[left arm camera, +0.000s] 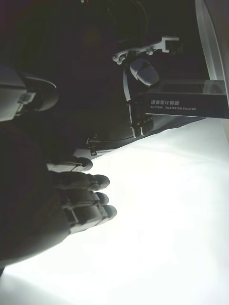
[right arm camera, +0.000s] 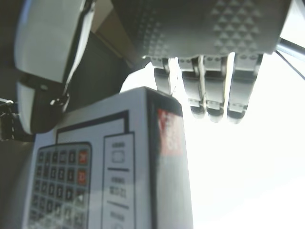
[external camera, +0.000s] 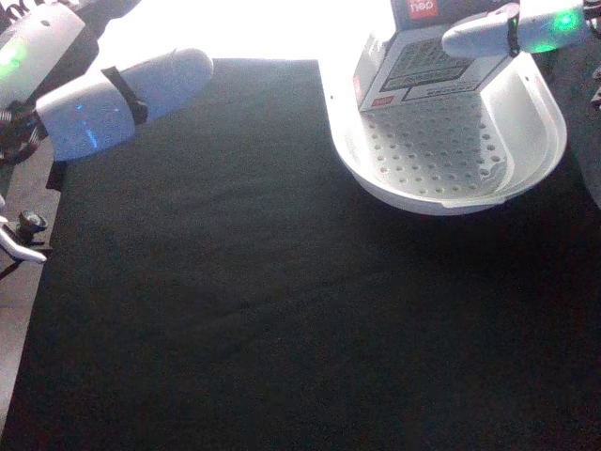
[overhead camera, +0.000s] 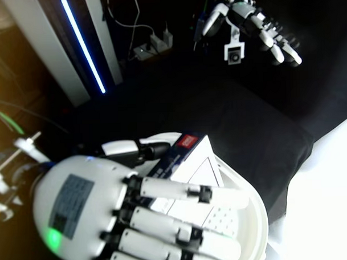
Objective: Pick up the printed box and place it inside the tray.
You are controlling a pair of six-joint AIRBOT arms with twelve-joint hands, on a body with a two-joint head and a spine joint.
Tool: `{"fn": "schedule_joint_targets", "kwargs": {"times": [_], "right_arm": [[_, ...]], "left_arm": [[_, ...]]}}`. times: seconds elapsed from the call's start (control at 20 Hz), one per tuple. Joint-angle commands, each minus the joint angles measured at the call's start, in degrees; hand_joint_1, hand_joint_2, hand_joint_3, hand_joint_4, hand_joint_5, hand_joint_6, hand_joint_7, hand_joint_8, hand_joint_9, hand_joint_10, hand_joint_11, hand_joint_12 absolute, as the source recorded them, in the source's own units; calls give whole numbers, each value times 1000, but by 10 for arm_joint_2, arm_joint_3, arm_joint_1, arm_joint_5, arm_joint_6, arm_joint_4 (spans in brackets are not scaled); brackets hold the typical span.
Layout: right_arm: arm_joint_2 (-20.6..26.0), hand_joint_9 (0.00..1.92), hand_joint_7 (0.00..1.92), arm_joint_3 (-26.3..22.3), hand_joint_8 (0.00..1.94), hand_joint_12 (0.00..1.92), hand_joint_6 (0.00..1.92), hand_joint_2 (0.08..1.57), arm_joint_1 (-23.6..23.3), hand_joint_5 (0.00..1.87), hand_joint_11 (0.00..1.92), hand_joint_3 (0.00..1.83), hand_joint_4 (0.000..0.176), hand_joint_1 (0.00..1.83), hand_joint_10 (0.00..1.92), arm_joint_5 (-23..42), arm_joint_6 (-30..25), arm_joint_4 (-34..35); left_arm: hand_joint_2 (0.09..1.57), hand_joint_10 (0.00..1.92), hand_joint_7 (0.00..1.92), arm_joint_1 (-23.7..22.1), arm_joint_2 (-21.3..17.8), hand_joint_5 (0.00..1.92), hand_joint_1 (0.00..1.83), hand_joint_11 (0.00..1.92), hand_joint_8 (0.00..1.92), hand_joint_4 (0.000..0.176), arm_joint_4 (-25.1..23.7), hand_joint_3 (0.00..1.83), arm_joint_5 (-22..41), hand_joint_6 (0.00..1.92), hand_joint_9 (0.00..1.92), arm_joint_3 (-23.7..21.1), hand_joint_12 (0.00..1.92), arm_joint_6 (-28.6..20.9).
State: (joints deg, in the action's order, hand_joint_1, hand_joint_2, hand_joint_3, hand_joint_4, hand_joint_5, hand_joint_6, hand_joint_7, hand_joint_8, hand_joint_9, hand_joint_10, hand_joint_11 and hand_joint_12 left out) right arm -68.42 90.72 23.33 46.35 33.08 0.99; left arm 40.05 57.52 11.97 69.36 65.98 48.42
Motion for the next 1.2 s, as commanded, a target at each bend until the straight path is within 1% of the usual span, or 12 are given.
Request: {"fn": "schedule_joint_targets", "kwargs": {"times": [0.0, 0.1, 0.15, 0.25, 0.35, 0.4, 0.45, 0.6, 0.75, 0.8, 0.9, 1.15], "right_arm": [[9, 0, 0, -2, 0, 0, 0, 591, -8, 0, 0, 0, 176, 751, 0, 70, -3, 6], [19, 0, 0, -28, 0, 0, 0, 570, -8, 0, 0, 0, 176, 710, 0, 81, -3, -12], [25, 0, 0, -41, 0, 0, 0, 571, -8, 0, 0, 0, 176, 682, 0, 85, -3, -20], [33, 0, 0, -59, 0, 12, 0, 603, -8, 0, 17, 0, 176, 612, 0, 97, -17, -40], [37, 0, 0, -61, 0, 7, 0, 621, -8, 0, 1, 0, 176, 627, 0, 105, -40, -53], [40, 0, 0, -61, 0, 12, 0, 635, -7, 0, 12, 1, 176, 632, 0, 111, -48, -53], [42, 0, 0, -63, 0, 42, 0, 648, -6, 0, 70, 6, 176, 614, 0, 111, -49, -53], [49, 0, 0, -75, 0, 1, 0, 675, 5, 0, 1, 12, 176, 623, 0, 123, -49, -53], [62, 0, 0, -94, 0, 0, 0, 647, 18, 0, 0, 0, 176, 625, 0, 148, -49, -53], [66, 0, 0, -101, 0, 0, 0, 672, 21, 0, 0, 9, 176, 657, 0, 158, -49, -54], [74, 0, 0, -115, 0, 12, 0, 728, 28, 0, 24, 28, 176, 653, 0, 178, -49, -54], [83, 0, 0, -133, 0, 0, 0, 762, 38, 0, 0, 27, 176, 670, 0, 195, -49, -54]], "left_arm": [[1125, 0, 135, -3, -6, 82, 0, 0, 3, 155, 5, 8, 71, 6, 0, 0, 0, -3], [1115, 0, 111, 1, -6, 53, 0, 0, 0, 154, 7, 3, 73, 0, 0, 0, 0, -7], [1109, 0, 107, 3, -6, 51, 0, 0, 0, 162, 8, 0, 74, 1, 0, 0, 0, -9], [1088, 0, 102, 10, -6, 44, 14, 0, 0, 164, 14, 0, 80, 0, 0, 0, 0, -11], [1089, 0, 96, 13, -6, 34, 7, 0, 0, 146, 18, 0, 83, 0, 0, 0, 0, -12], [1096, 0, 115, 14, -6, 50, 17, 0, 8, 131, 19, 0, 85, 6, 0, 0, 0, -13], [1096, 0, 135, 15, -6, 59, 18, 0, 16, 140, 19, 0, 88, 10, 0, 0, 0, -15], [1073, 0, 115, 22, -7, 54, 32, 0, 4, 153, 19, 0, 100, 5, 0, -3, 0, -17], [1113, 0, 87, 28, -9, 36, 17, 0, 0, 139, 19, 8, 115, 0, 0, -8, 0, -16], [1136, 0, 99, 31, -10, 53, 23, 0, 6, 143, 19, 17, 121, 7, 0, -10, 0, -16], [1129, 0, 76, 36, -14, 28, 73, 0, 1, 172, 20, 8, 135, 3, 0, -15, 0, -16], [1055, 0, 76, 47, -27, 0, 200, 0, 3, 176, 27, 0, 164, 0, 0, -32, 0, 3]]}}
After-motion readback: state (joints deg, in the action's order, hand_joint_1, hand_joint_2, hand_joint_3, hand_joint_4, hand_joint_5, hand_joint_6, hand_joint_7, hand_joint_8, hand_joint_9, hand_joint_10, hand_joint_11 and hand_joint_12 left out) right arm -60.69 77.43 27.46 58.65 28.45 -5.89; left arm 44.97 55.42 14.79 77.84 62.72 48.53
